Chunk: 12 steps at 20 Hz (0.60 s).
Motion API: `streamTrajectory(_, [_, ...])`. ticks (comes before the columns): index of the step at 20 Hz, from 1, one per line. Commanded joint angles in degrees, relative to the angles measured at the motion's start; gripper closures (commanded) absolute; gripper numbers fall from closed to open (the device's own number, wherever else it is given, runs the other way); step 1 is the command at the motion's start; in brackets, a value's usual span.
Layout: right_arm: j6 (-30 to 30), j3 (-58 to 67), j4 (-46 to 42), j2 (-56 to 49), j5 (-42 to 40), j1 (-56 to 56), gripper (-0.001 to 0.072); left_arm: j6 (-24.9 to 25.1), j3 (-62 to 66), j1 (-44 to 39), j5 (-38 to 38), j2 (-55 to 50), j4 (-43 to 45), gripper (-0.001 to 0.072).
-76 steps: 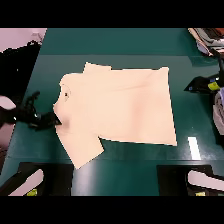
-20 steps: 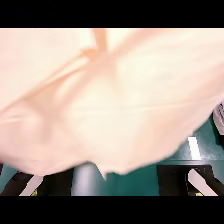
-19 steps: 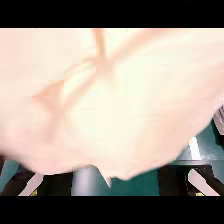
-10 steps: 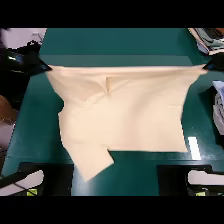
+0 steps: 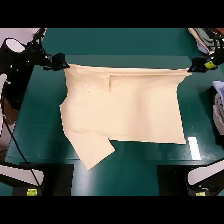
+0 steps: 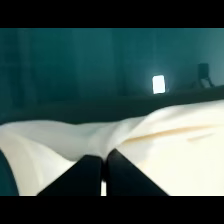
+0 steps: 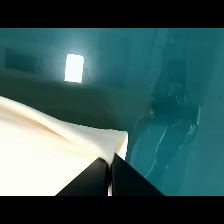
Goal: Fold the shirts.
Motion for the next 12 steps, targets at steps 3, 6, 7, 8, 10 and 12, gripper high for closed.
streamTrajectory(3, [0.0,-12.3,-6.2,6.3,-3.1,1.5,0.0701,-0.6,-3.6,-1.0,-11.4,1.6,11.8,0.0685])
streamTrajectory(6, [0.0,-22.4,-6.4,9.9,-7.1,2.4,0.07,-0.5,-13.3,-1.5,-8.4,4.2,11.8,0.0684])
streamTrajectory(7, [0.0,-25.2,-6.5,10.6,-8.2,2.6,0.07,-0.5,-16.0,-1.5,-8.3,4.2,11.7,0.0683])
streamTrajectory(8, [0.0,-27.4,-6.4,11.0,-8.5,2.6,0.07,-0.6,-18.4,-1.5,-8.0,4.2,11.6,0.0683])
streamTrajectory(10, [0.0,-31.5,-5.3,11.5,-9.3,2.6,0.0699,-0.6,-21.9,-1.5,-6.7,4.2,11.6,0.0682])
streamTrajectory(12, [0.0,-33.6,-3.8,11.5,-9.7,3.0,0.0695,-1.7,-22.9,-1.5,-6.8,4.2,11.7,0.0661])
